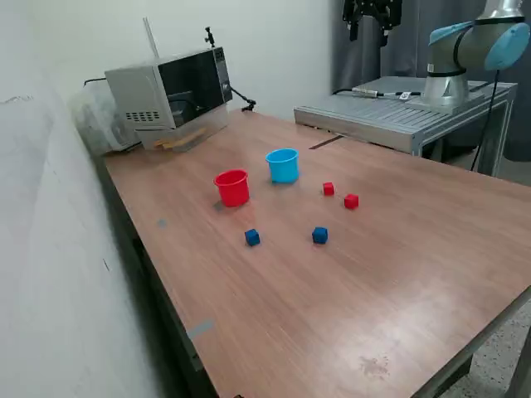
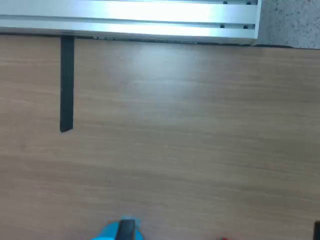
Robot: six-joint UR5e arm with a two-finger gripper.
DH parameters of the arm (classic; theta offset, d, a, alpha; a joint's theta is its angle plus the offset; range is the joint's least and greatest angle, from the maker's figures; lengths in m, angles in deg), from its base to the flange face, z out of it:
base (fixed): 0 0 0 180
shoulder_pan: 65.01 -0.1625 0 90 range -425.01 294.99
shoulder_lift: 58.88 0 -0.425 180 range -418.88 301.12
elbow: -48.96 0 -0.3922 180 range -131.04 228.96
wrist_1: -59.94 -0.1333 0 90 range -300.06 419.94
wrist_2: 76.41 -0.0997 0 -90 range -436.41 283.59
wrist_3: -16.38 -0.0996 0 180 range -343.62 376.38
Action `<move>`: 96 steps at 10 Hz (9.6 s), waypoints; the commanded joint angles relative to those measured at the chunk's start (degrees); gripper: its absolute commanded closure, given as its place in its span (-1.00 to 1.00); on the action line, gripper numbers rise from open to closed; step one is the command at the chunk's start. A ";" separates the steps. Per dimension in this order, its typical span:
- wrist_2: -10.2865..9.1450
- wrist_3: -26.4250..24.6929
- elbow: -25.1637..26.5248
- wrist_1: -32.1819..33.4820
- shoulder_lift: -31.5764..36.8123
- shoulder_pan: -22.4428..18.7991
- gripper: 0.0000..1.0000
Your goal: Place red objects in the red bin, and blue objects in the blue bin.
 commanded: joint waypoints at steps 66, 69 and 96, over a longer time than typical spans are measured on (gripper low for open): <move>-15.12 6.06 -7.73 35.86 -45.53 -8.69 -1.00; -15.12 6.06 -8.43 35.86 -45.62 -9.23 -1.00; -8.18 6.50 -33.28 22.07 -44.21 -0.45 1.00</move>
